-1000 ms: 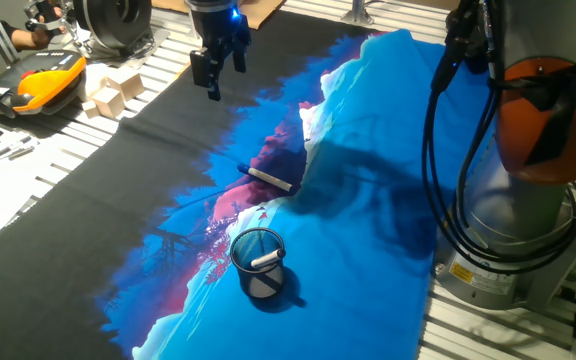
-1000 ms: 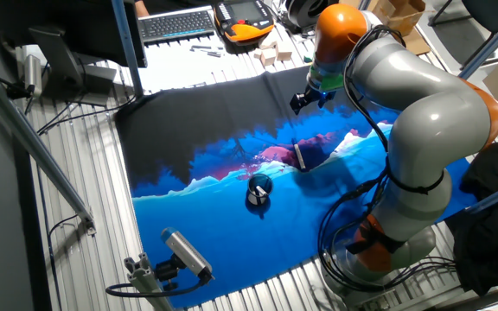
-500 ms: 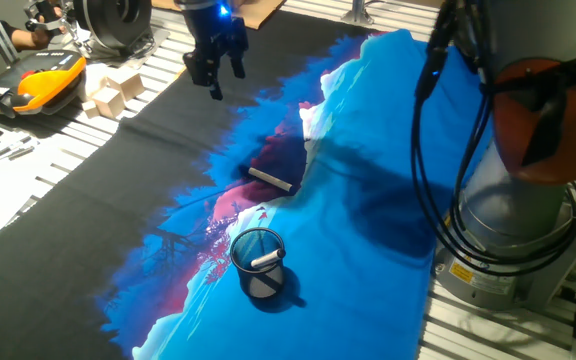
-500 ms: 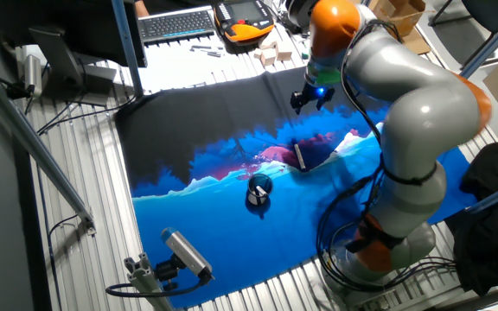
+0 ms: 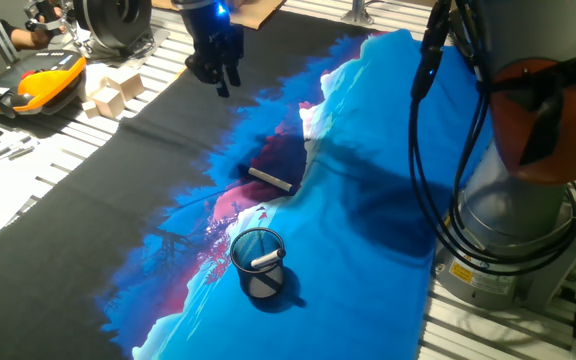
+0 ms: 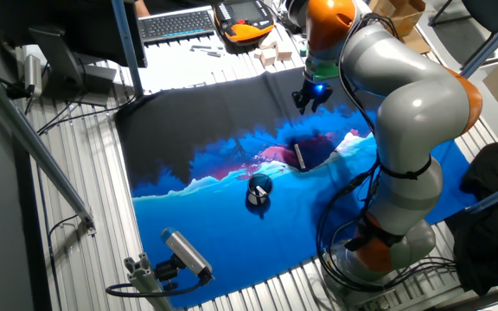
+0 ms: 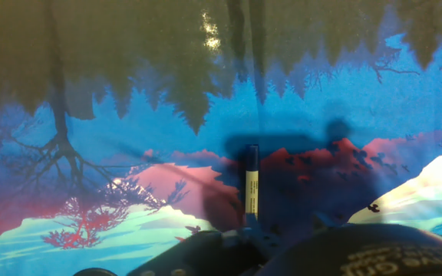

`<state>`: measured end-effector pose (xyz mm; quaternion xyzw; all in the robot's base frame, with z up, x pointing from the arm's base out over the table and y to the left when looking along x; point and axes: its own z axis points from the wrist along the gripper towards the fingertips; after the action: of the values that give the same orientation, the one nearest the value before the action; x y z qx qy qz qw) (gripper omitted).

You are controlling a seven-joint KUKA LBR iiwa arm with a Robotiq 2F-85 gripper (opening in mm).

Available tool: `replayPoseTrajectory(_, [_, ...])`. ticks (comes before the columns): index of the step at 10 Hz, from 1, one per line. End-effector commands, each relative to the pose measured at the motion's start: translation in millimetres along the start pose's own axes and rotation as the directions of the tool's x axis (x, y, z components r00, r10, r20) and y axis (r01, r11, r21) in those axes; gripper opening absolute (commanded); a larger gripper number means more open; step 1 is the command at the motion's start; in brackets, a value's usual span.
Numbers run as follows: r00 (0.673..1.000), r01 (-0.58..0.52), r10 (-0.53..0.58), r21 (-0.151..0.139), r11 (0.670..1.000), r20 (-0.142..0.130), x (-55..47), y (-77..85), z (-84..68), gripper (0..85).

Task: Put the pen into the pen holder

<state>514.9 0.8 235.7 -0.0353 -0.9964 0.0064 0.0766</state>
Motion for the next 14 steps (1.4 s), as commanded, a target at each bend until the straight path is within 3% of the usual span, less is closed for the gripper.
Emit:
replayPoseTrajectory(1, [1.000,-0.001,0.001,0.000,1.000,0.000,0.0,0.0,-0.1,0.0])
replayPoseTrajectory(10, [0.999,-0.040,0.040,-0.006,0.999,0.002,0.0,0.0,-0.1,0.0])
replayPoseTrajectory(11, [0.996,-0.066,0.066,-0.006,0.998,0.053,0.0,0.0,-0.1,0.0])
replayPoseTrajectory(12, [0.996,-0.088,0.088,-0.017,0.996,0.032,0.0,0.0,-0.1,0.0])
replayPoseTrajectory(14, [0.992,-0.127,0.127,-0.010,0.992,0.020,0.0,0.0,-0.1,0.0])
